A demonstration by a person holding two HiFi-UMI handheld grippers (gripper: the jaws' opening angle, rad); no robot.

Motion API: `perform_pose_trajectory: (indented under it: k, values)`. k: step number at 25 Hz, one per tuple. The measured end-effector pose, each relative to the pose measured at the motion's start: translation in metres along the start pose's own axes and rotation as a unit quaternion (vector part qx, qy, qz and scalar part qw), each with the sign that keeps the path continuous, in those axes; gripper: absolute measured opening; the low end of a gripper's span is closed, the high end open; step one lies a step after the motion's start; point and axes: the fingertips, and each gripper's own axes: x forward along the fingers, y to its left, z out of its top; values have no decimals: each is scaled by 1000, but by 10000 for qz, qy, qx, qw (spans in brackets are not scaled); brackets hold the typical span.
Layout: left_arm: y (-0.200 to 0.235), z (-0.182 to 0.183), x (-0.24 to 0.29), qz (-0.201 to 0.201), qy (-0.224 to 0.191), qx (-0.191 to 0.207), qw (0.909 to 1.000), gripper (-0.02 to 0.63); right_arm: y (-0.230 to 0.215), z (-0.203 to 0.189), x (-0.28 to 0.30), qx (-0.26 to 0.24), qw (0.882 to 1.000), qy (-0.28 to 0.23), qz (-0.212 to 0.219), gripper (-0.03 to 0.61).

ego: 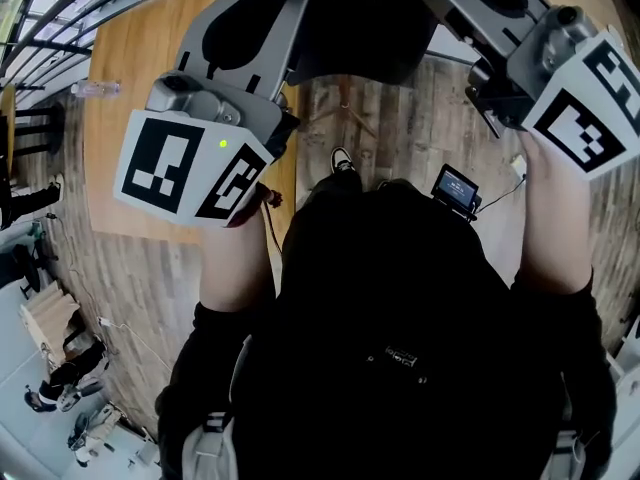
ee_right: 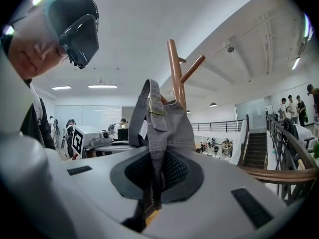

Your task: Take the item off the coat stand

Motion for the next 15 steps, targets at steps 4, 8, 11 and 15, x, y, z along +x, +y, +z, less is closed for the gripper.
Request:
perform_pose_trajectory:
  k: [4, 8, 11, 15]
  values:
    - [-2, 2, -3, 88, -38, 17, 10000, 37, 4, 2, -3, -6, 10000, -27, 24, 31]
    - [-2, 1, 7, 269, -198, -43, 9994, 34, -1, 3, -9, -113, 9999, -108, -30, 31]
    - [-5, 6, 9, 349, -316, -21, 9989, 32, 0, 10, -10, -168, 9996, -240, -16, 31]
    - [-1, 21, -2, 477, -478, 93, 9977, 31, 4, 18, -11, -203, 9991, -385, -15, 31]
